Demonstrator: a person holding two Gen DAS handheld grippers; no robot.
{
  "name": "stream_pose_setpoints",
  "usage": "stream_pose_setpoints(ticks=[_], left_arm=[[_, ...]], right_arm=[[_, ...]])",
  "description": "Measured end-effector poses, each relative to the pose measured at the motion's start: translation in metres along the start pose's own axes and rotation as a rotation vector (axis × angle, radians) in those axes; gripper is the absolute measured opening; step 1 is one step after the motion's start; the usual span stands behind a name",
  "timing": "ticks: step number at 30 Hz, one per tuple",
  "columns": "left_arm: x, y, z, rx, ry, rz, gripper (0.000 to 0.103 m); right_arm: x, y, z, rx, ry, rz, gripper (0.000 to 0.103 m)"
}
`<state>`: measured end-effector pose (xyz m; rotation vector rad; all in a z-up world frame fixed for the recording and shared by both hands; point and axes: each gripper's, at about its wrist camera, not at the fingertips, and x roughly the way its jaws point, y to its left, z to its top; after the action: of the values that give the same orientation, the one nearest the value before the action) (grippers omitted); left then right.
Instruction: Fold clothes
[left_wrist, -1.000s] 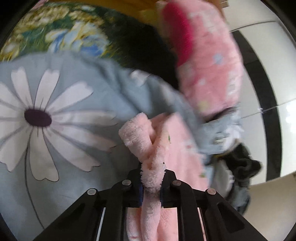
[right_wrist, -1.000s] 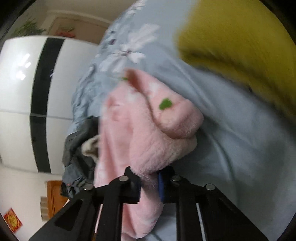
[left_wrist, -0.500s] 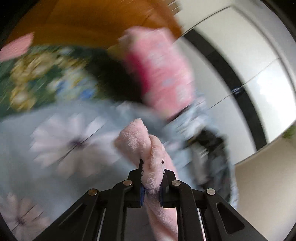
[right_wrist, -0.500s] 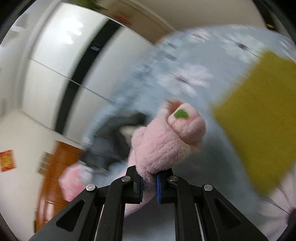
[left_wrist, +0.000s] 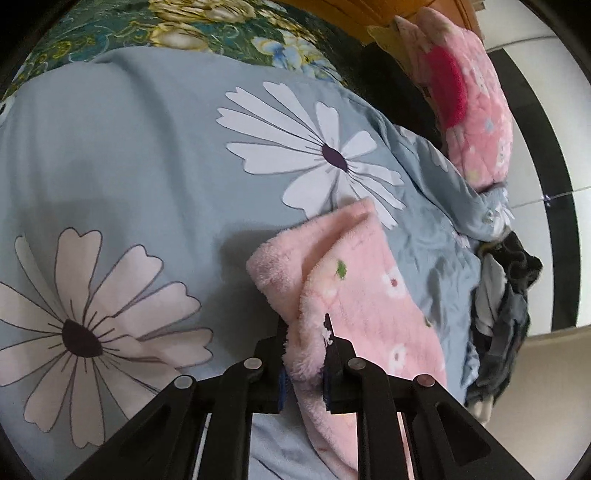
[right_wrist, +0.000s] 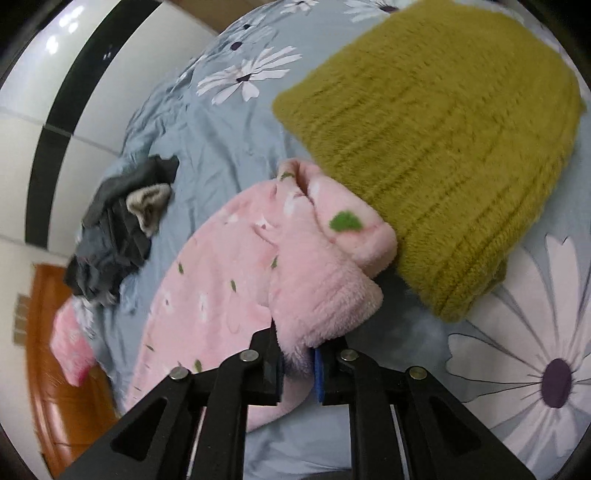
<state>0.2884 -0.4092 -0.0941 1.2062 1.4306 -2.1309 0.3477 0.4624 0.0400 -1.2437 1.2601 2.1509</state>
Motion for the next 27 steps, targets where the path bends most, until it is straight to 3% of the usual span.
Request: stream_pose_setpoints(ticks=[3,6,14,19,23,27], left_arm=[[-0.007,-0.007,-0.001,0.059,0.020,0.003,0.018],[-0.014,-0.010,-0.003,0.115,0.041,-0.025,0.018],[-0.012,-0.031,-0.014,0.307,0.114,0.126,0.018],[-0.020,-0.028,-0.013,0.323,0.077,0.072,0.018],[-0.012,-0.036,-0.010,0.395,0.090,0.110,0.018],[0.000,-0.026,-0.003,0.348,0.092,0.087,0.018]], right_arm=[[-0.012,0.003,-0.006,-0.038,0.000,-0.039,0.038],[-0.028,0.013,-0.014,-0.089,-0.022,-0.057,0.042],[-0.053,0.045,-0.032,-0.173,-0.039,-0.050,0.043],[-0.049,0.061,-0.044,-0.211,-0.020,-0.062,0.044],[-0.046,0.067,-0.051,-0.218,-0.010,-0.058,0.044],[-0.042,0.072,-0.057,-0.221,-0.001,-0.058,0.044]])
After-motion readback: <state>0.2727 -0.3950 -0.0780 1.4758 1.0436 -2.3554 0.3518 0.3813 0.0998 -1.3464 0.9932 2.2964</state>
